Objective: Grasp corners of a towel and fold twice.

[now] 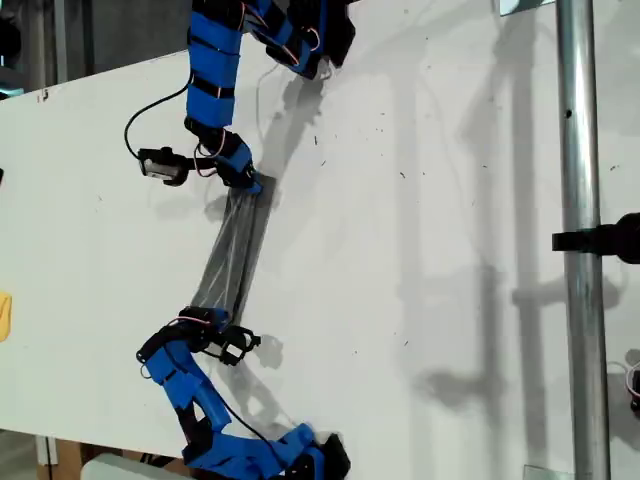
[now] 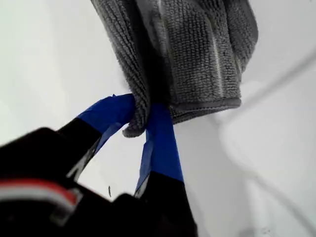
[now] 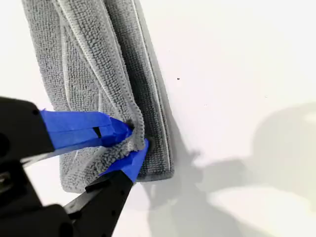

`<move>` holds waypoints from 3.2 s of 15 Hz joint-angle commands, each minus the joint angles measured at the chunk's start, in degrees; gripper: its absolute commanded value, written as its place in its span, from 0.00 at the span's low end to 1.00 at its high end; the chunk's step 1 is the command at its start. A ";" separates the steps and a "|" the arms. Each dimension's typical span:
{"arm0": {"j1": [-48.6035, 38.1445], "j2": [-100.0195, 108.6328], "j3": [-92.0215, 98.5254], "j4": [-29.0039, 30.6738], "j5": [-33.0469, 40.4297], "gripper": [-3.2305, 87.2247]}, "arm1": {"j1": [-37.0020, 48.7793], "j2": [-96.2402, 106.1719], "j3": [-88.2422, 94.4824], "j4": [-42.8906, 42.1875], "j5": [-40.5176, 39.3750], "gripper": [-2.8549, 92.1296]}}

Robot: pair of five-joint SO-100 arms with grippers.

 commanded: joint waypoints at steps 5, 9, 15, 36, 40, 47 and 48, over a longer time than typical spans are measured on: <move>-3.43 -1.67 -4.04 1.49 -1.14 0.01 | 1.85 -3.43 -1.05 0.79 1.76 0.03; -3.16 0.62 -4.83 4.04 -2.55 0.23 | 1.58 4.04 -3.34 10.28 3.69 0.28; -0.62 15.64 -1.58 10.55 -3.16 0.33 | 8.44 17.93 4.22 16.08 6.68 0.36; 40.43 147.39 119.18 -13.80 -39.55 0.06 | -3.60 22.32 11.51 8.96 27.60 0.52; 42.45 147.39 120.32 -13.10 -42.71 0.07 | 3.87 -5.27 -3.34 2.46 21.62 0.53; 42.71 147.39 120.23 -11.34 -43.77 0.07 | 9.14 -17.31 -15.21 -6.06 18.11 0.08; 42.89 147.39 120.23 -11.34 -43.86 0.07 | 9.93 -17.75 -15.73 -6.77 17.05 0.06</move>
